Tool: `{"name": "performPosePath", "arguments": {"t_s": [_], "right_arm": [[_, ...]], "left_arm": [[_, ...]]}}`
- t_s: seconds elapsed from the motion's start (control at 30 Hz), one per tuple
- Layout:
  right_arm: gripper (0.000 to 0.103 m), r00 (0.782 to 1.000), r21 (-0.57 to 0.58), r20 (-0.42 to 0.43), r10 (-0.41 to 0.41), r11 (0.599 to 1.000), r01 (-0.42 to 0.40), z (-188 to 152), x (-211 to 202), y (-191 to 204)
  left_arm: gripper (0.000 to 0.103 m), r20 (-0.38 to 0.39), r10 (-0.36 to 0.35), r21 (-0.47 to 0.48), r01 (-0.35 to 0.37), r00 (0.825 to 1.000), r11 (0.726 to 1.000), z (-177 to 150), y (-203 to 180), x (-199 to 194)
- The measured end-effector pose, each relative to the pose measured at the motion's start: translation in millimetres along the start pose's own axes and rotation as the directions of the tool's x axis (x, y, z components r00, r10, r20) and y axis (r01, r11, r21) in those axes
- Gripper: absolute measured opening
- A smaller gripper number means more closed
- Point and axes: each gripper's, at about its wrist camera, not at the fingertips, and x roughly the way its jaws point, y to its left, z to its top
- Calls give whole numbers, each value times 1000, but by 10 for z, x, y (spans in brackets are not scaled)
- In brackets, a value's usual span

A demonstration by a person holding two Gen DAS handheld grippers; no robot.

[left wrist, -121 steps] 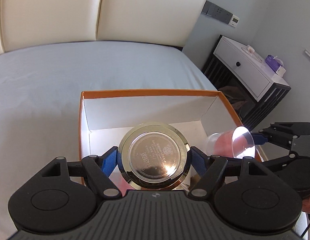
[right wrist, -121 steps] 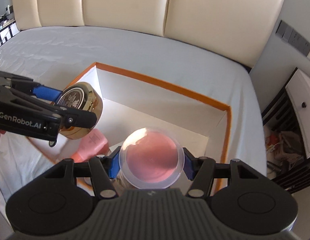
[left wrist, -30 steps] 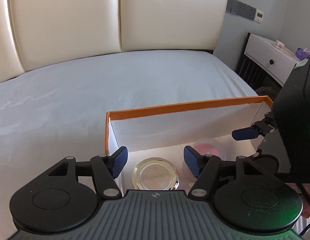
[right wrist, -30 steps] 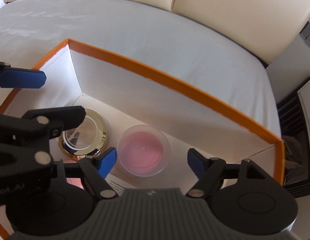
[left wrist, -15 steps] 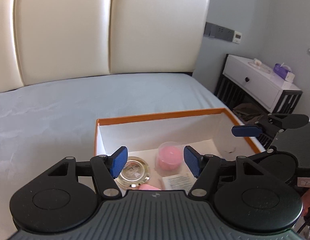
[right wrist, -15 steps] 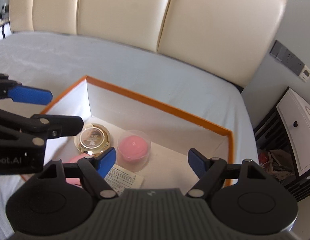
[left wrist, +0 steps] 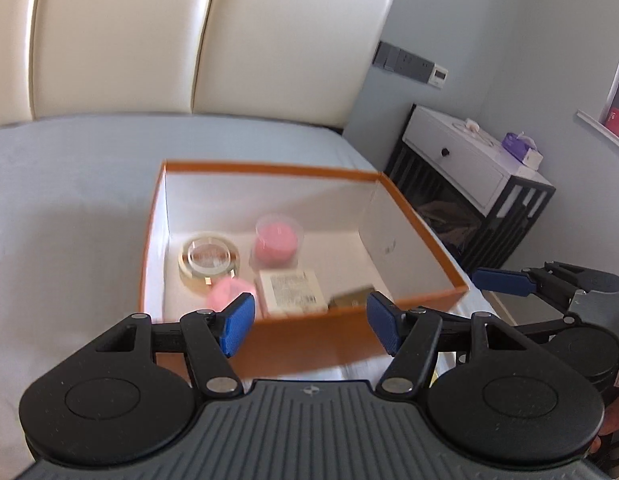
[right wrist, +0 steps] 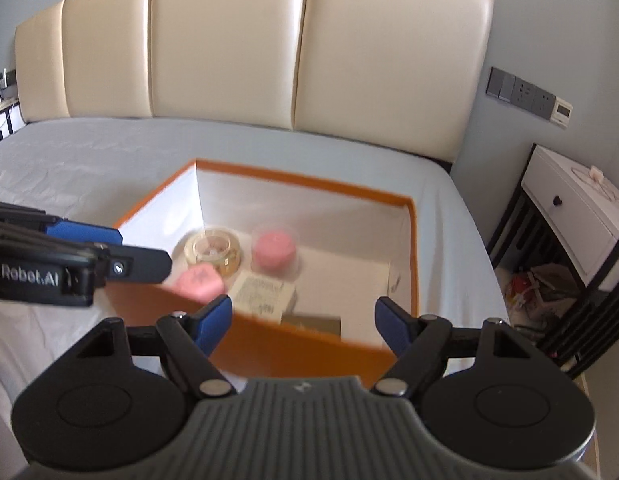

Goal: Organize rigid objects
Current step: 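Withdraw both grippers from the box toward the green spray bottle and yellow bottle, then grasp the green spray bottle with the left gripper while the right gripper grasps the yellow squeeze bottle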

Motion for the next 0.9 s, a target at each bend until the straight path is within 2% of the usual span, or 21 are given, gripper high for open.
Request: {"name": "performPosePath", "arguments": {"t_s": [0.13,0.23,0.4,0.57,0.63,0.7,0.77,0.9], "right_arm": [[77,996,32,-91,15,999,-12,-244,42,-39],[76,987,60,-158,31,998,-21,-407,68,-69],[75,976,53,-219,14,999,-3,-621,120,-123],[74,963,107,-266,49,994,-21,-712,221,-208],[74,958,122,-284,50,992,-16,-729,266,-227],[74,951,141,-306,49,990,-6,-742,297,-249],[74,932,148,-362,35,989,21,-751,358,-262],[74,923,135,-383,29,991,24,-766,383,-256]], "left_arm": [[76,-94,-46,-7,45,995,999,-231,-21,72],[76,-177,-59,12,62,983,998,-403,-63,141],[76,-296,-77,12,84,952,996,-633,-95,244],[76,-385,-94,-4,100,918,995,-803,-71,325],[76,-414,-94,-15,96,905,995,-864,-45,351],[76,-422,-74,-6,79,904,997,-892,-38,340],[79,-428,-88,-4,95,900,995,-907,-48,347],[79,-469,-88,54,128,879,990,-964,-161,397]]}}
